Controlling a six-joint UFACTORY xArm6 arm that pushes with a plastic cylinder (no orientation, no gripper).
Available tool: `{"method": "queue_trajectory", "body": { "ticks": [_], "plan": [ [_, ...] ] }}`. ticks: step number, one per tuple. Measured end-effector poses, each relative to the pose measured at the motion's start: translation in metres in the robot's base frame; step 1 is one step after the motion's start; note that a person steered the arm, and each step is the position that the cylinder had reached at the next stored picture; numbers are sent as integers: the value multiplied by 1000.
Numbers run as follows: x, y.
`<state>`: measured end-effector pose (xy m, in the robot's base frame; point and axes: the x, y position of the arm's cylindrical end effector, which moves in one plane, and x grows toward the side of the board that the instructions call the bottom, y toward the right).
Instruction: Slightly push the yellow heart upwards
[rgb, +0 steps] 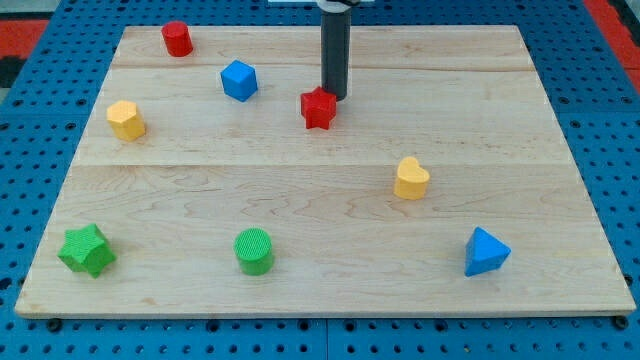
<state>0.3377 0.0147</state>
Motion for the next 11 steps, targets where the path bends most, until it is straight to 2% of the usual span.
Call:
{"method": "queue_trajectory", "body": {
  "ticks": [2,3,4,5,7,8,9,11],
  "plan": [
    [36,-6],
    [38,32],
    [48,98],
    [89,107],
    [126,133],
    [151,121],
    [146,104],
    [137,115]
  ]
}}
